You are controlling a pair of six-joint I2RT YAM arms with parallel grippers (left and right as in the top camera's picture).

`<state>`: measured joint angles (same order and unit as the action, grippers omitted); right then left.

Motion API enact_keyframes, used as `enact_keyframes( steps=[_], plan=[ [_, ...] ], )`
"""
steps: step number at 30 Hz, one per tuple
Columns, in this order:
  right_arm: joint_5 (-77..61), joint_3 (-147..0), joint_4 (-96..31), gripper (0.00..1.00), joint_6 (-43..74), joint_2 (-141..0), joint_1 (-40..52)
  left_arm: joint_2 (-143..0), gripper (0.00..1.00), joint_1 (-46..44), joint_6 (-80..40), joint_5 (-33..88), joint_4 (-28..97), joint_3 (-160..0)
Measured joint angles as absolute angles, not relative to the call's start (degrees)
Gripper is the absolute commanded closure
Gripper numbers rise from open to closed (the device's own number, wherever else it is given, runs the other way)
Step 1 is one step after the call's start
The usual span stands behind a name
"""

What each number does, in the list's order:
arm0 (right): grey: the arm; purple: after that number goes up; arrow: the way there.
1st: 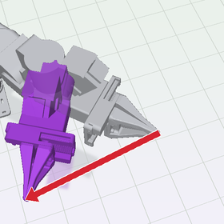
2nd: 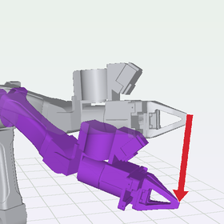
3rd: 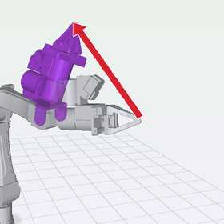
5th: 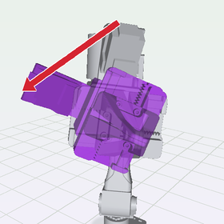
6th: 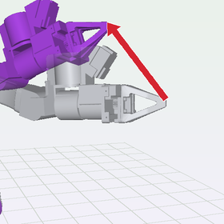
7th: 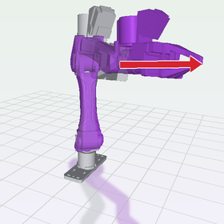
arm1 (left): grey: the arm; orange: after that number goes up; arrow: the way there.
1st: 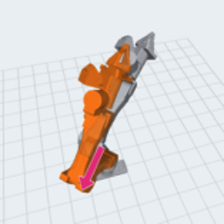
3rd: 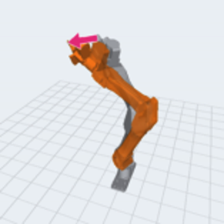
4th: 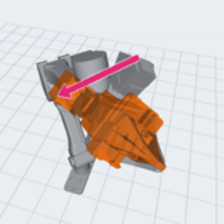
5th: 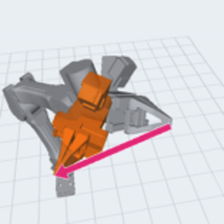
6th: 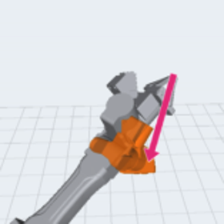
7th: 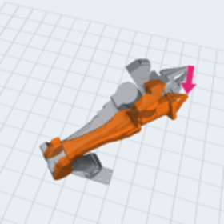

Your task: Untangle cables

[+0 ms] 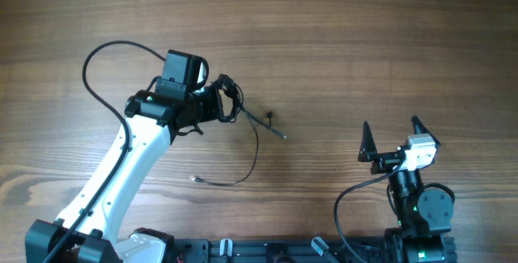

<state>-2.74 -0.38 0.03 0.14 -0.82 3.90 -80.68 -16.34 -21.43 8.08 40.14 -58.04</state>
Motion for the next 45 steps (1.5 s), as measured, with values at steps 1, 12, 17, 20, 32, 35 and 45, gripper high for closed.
enact_keyframes(
  steps=[1,12,17,20,32,35,45],
  plan=[
    [-4.2,-0.4,0.1,0.00,3.5,-0.8,3.9,-80.7,0.96,-16.3,-20.4,8.3,40.1,-58.0],
    [-25.9,-0.4,3.1,0.00,66.2,-4.7,3.9,-80.7,0.96,-16.3,-17.6,8.9,38.6,-58.0],
    [-30.0,-1.6,0.9,0.01,59.4,-11.1,3.9,-80.7,0.96,-16.3,-17.6,8.9,38.5,-58.0],
    [-30.5,-7.7,-1.4,0.01,53.5,-19.1,3.9,-80.7,0.96,-16.3,-17.6,8.9,38.6,-58.0],
    [-52.9,-31.0,1.9,0.05,35.2,-53.7,5.1,-80.6,0.96,-16.3,-17.7,15.7,38.5,-58.0],
    [-56.8,-31.2,6.4,0.16,34.6,-59.5,9.1,-80.6,0.96,-16.3,-17.7,19.8,38.4,-58.0],
    [-53.0,-31.3,14.4,0.40,34.5,-78.8,25.8,-80.6,0.96,-16.3,-17.7,28.9,35.5,-58.0]
  ],
)
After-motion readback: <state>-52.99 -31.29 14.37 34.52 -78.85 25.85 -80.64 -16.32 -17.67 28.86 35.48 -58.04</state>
